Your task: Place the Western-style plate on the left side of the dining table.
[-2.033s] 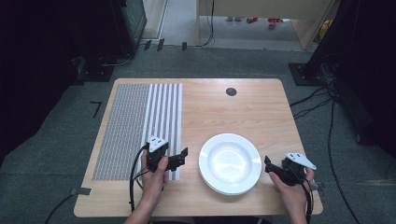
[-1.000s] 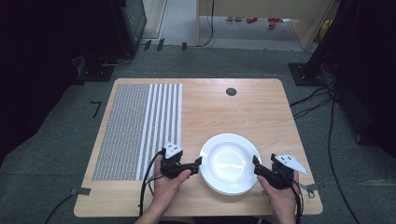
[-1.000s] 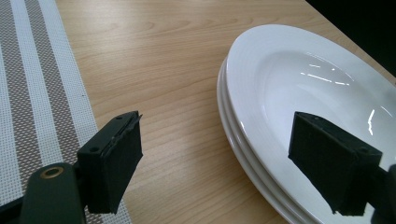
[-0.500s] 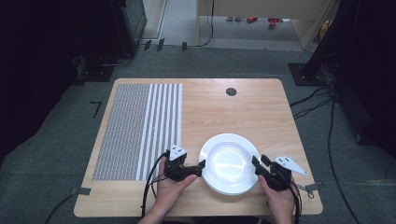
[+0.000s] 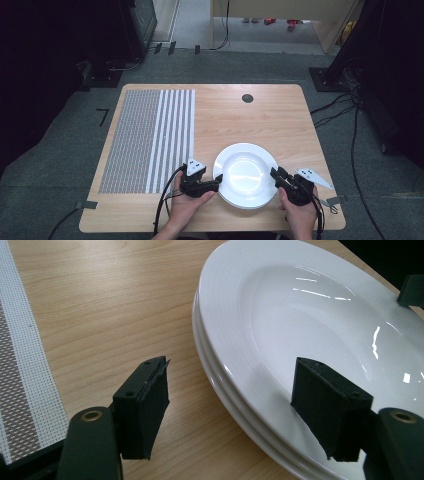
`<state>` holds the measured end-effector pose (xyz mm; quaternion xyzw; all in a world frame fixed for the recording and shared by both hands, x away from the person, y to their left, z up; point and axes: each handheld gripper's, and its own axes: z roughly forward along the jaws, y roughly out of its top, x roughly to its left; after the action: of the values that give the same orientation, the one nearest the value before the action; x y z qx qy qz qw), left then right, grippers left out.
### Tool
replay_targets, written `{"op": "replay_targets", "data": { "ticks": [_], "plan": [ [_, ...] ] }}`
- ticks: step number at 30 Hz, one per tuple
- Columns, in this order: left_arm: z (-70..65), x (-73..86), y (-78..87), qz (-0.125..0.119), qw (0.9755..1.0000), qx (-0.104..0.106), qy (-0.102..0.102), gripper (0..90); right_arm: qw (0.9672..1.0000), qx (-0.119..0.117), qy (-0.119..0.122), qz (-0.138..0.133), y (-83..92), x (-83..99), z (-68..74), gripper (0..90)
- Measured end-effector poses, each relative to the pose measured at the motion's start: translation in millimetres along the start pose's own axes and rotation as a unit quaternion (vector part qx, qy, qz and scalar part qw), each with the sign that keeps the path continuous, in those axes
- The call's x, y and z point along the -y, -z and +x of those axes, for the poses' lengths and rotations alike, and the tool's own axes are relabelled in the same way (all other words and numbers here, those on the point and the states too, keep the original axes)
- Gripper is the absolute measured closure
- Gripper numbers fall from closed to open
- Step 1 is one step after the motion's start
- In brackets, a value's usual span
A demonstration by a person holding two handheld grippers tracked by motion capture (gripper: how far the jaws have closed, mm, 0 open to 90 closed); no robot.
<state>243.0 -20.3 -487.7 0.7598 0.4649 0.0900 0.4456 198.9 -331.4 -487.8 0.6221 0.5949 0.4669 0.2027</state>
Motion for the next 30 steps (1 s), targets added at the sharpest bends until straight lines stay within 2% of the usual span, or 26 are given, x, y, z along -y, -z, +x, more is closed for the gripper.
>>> {"op": "replay_targets", "data": {
  "ticks": [4, 5, 8, 12, 16, 19, 20, 22, 26, 29, 30],
  "plan": [
    [-1.2, 2.1, -1.3, -0.003, 1.0, 0.006, -0.001, 36.1, 0.9998, -0.015, -0.016, -0.001, 0.6, 0.9, -4.8, 72.7],
    [-1.2, 2.1, -1.3, -0.003, 1.0, 0.006, -0.001, 36.8, 0.9998, -0.015, -0.016, -0.001, 0.6, 0.9, -4.8, 72.7],
    [-1.7, 2.6, -1.4, -0.005, 0.9999, 0.012, 0.001, 39.2, 0.9995, 0.006, -0.029, -0.012, 3.3, 0.4, -10.1, 72.4],
    [-2.0, 2.9, -1.2, -0.005, 0.9998, 0.02, 0.003, 43.8, 0.9989, 0.002, -0.047, -0.004, 1.7, 2.1, -16.1, 73.0],
    [-2.2, 3.4, -1.6, -0.004, 0.9996, 0.029, 0.002, 47.5, 0.9985, -0.005, -0.053, -0.01, 0.0, 3.3, -15.3, 75.1],
    [-2.4, 3.5, -2.1, -0.003, 0.9994, 0.034, 0.003, 48.5, 0.9983, -0.003, -0.057, -0.009, -0.5, 3.7, -15.8, 76.5],
    [-2.6, 3.9, -2.5, -0.001, 0.9993, 0.038, 0.001, 48.9, 0.9974, -0.008, -0.071, -0.006, -0.9, 4.2, -17.9, 77.4],
    [-3.2, 4.4, -3.0, -0.002, 0.9993, 0.037, 0.002, 48.4, 0.9964, -0.009, -0.084, -0.007, -0.8, 4.7, -19.0, 77.3],
    [-3.0, 4.8, -3.3, -0.003, 0.9993, 0.038, 0.006, 48.3, 0.9963, -0.008, -0.085, -0.012, -1.8, 5.5, -17.5, 76.4],
    [-3.4, 5.1, -3.4, -0.004, 0.9993, 0.036, 0.006, 48.4, 0.9955, -0.01, -0.093, -0.016, -2.1, 6.2, -18.0, 76.5],
    [-3.8, 5.3, -3.4, -0.004, 0.9994, 0.035, 0.006, 48.4, 0.9944, -0.013, -0.103, -0.019, -2.4, 6.8, -18.9, 76.8]
  ]
}}
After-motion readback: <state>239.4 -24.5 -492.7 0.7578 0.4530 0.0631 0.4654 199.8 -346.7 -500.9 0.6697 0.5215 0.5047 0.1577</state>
